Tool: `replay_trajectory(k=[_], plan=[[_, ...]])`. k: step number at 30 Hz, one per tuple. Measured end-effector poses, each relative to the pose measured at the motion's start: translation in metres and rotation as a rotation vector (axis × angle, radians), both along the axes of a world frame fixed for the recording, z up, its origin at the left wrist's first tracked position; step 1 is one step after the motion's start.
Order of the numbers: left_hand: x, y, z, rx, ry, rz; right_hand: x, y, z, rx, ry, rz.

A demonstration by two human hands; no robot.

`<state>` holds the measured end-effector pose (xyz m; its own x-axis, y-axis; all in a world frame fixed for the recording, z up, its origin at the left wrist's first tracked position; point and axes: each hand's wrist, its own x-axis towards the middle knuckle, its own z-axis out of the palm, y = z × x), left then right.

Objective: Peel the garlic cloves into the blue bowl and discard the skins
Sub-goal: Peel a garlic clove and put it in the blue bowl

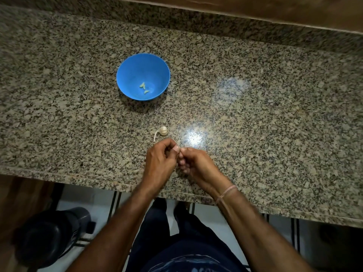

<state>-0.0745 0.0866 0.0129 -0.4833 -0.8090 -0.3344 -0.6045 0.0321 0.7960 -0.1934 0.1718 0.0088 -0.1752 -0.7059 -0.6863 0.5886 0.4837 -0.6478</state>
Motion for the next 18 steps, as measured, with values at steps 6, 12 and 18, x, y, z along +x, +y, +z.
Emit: replay_trajectory(k=[6, 12, 18], plan=[[0.0, 0.0, -0.011, 0.608, 0.2, 0.152, -0.001, 0.005, -0.009, -0.179, 0.969, 0.272], [-0.004, 0.008, -0.009, 0.009, 0.045, -0.044, -0.004, -0.001, 0.001, 0.01, 0.068, 0.033], [0.001, 0.001, -0.01, 0.791, 0.306, 0.193, -0.004, 0.007, -0.005, -0.178, 0.924, 0.312]])
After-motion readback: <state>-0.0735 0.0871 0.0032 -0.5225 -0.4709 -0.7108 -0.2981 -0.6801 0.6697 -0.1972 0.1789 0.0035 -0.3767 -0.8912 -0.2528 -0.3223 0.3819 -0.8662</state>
